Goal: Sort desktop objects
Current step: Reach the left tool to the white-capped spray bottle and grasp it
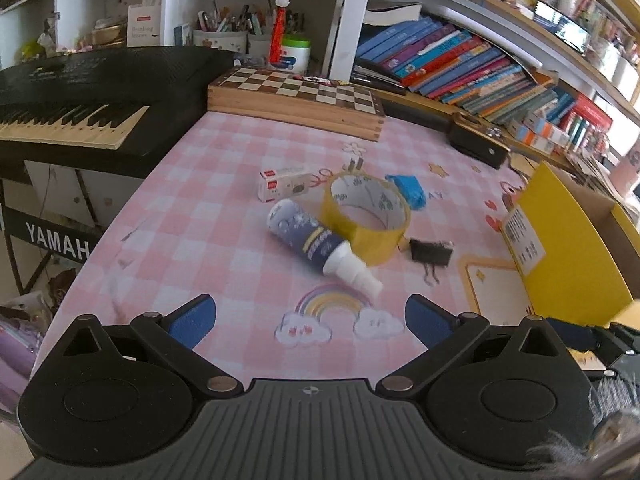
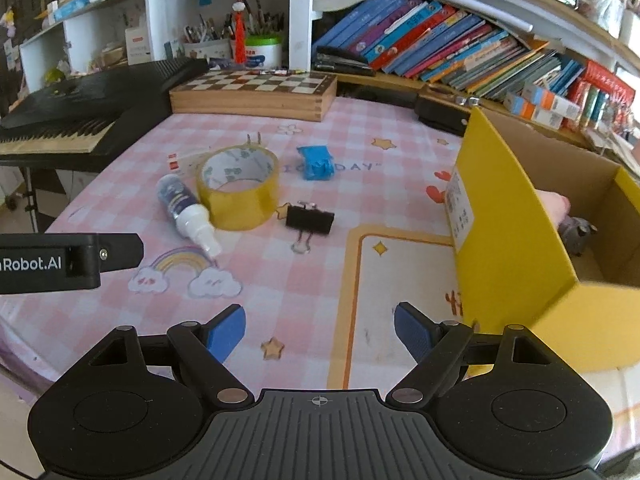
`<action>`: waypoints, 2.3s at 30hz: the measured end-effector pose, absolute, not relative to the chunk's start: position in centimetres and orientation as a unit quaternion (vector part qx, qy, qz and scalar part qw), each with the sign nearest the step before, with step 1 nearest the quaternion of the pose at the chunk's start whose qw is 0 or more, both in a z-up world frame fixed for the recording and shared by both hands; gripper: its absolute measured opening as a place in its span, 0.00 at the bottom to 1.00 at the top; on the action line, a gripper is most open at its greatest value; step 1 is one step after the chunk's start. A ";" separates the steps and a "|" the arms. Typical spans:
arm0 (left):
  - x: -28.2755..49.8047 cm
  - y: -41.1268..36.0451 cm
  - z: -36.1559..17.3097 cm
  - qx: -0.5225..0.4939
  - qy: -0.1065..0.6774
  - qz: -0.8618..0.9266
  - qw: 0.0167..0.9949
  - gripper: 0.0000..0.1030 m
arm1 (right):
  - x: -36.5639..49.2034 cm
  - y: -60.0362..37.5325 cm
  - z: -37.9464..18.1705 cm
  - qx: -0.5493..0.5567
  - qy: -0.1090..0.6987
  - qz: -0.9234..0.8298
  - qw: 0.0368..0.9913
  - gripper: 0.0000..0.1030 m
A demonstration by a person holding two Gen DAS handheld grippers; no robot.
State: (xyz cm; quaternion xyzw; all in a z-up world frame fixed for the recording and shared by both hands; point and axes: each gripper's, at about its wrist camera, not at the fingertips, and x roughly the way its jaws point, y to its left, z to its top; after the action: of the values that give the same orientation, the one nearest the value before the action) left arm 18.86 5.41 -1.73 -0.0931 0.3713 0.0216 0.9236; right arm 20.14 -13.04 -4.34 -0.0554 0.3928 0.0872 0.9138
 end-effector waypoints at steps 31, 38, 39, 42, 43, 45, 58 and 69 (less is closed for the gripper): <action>30.3 4.8 -4.9 -0.139 0.423 0.096 0.890 0.53 | 31.3 -12.3 -7.7 -0.034 0.432 0.130 0.892 0.61; 30.9 4.2 -5.4 -0.127 0.424 0.081 0.893 0.48 | 31.7 -11.9 -7.9 -0.046 0.424 0.137 0.894 0.59; 30.8 4.3 -5.4 -0.126 0.426 0.078 0.893 0.46 | 31.7 -11.9 -7.9 -0.047 0.422 0.138 0.895 0.58; 30.4 4.4 -5.6 -0.125 0.432 0.075 0.890 0.38 | 31.7 -12.3 -7.8 -0.049 0.418 0.137 0.897 0.48; 30.3 4.5 -5.6 -0.122 0.435 0.075 0.889 0.34 | 31.6 -12.5 -7.8 -0.049 0.417 0.136 0.897 0.42; 30.0 4.6 -5.7 -0.113 0.442 0.078 0.886 0.31 | 31.6 -12.8 -7.8 -0.047 0.416 0.135 0.898 0.39; 31.5 3.8 -6.1 -0.052 0.433 0.078 0.896 0.32 | 31.9 -12.5 -8.0 -0.054 0.408 0.146 0.900 0.41; 27.9 5.3 -4.2 -0.150 0.401 0.068 0.901 0.30 | 30.5 -13.5 -6.6 -0.046 0.401 0.166 0.900 0.39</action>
State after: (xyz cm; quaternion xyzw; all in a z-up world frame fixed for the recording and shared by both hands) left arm 27.89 5.27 -4.17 -0.1495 0.4013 0.0677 0.9011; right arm 30.45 -13.49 -6.60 -0.0460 0.4005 0.1658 0.9000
